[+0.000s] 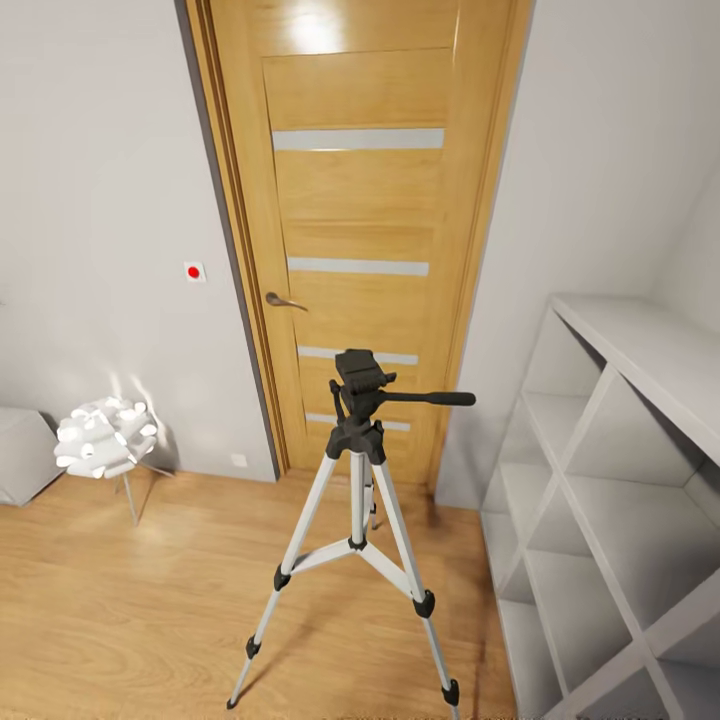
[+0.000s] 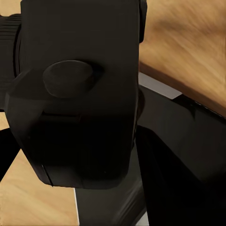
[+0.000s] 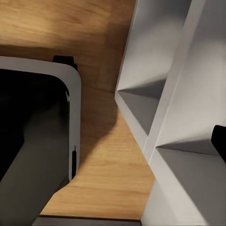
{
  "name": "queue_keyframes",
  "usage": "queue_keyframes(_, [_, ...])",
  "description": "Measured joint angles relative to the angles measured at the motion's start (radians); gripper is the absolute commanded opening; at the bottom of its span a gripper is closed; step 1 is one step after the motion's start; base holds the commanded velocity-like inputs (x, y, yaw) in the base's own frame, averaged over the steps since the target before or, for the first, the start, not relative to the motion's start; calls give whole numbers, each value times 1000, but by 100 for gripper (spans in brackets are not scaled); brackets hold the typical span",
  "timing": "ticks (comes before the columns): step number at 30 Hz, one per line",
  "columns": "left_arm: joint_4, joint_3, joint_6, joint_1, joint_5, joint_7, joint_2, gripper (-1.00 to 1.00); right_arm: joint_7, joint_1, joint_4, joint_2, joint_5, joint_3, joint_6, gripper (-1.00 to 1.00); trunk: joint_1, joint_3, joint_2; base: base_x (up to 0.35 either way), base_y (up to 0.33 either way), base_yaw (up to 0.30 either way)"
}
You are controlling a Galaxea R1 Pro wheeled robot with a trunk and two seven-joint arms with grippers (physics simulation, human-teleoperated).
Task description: Attach the digital camera to the camera tripod in the bedroom.
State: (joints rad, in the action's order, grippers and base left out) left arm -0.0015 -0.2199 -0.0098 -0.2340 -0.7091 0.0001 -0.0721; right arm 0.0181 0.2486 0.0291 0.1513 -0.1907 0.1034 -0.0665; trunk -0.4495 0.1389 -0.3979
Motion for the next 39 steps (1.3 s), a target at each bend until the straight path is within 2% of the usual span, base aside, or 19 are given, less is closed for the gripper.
queue_keyframes(29, [0,0,0,0,0,0,0,-100,0,0,0,0,0,0,0,100,0,46,0,0,0,0])
queue_keyframes(39, [0,0,0,0,0,0,0,-100,1,0,1,0,0,-1,2,100,0,51,0,0,0,0])
